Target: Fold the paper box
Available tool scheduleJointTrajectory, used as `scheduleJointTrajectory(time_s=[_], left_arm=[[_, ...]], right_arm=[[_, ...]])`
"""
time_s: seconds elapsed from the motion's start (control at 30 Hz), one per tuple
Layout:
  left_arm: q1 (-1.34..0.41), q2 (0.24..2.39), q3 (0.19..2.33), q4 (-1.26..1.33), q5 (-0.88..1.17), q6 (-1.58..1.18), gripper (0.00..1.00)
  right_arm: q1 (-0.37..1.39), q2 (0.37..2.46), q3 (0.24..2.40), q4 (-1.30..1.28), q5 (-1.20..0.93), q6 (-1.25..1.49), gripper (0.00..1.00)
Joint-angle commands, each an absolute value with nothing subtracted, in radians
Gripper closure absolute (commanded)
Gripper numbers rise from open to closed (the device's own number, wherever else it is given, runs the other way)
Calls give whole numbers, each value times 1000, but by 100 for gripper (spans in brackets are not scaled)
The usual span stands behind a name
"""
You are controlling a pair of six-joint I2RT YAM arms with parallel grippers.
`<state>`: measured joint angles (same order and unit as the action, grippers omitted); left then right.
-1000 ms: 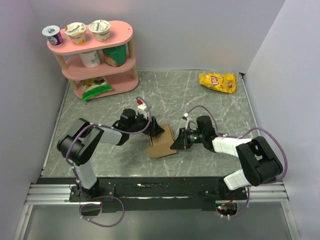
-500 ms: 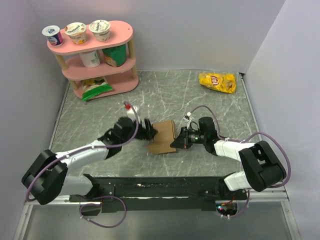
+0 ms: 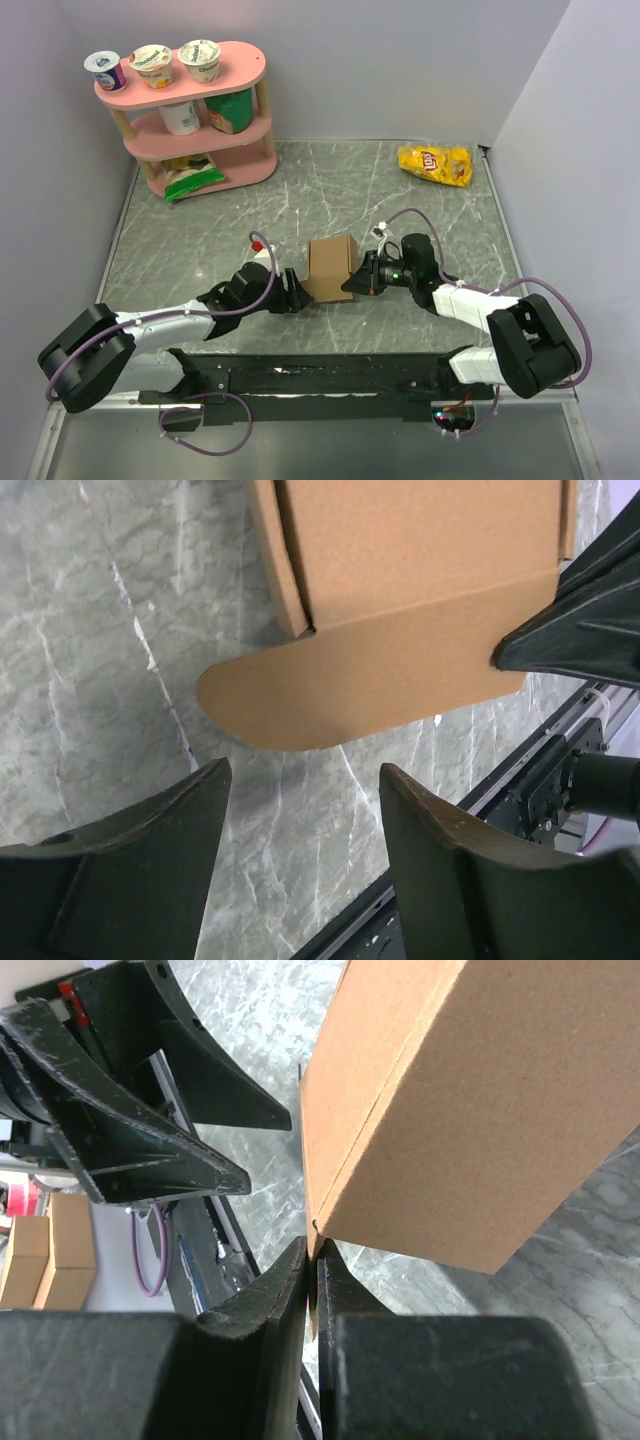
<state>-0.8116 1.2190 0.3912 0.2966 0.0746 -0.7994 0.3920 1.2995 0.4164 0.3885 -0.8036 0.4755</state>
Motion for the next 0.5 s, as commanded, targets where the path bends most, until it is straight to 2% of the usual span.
scheduleJointTrajectory(time_s=[0.0,0.17,0.3,0.47], left_arm=[[-815,1186,374,367,39,-830,36],[-815,1092,316,412,-46,-828,48],[-815,1080,298,483,-28,-830,46],[-815,1216,319,517,26,-822,44]], right_arm=[[387,1266,402,410,-798,474,87],[387,1261,402,396,-796,465,87],[387,1261,405,380,-796,457,87],[390,1261,405,387,-801,463,87]])
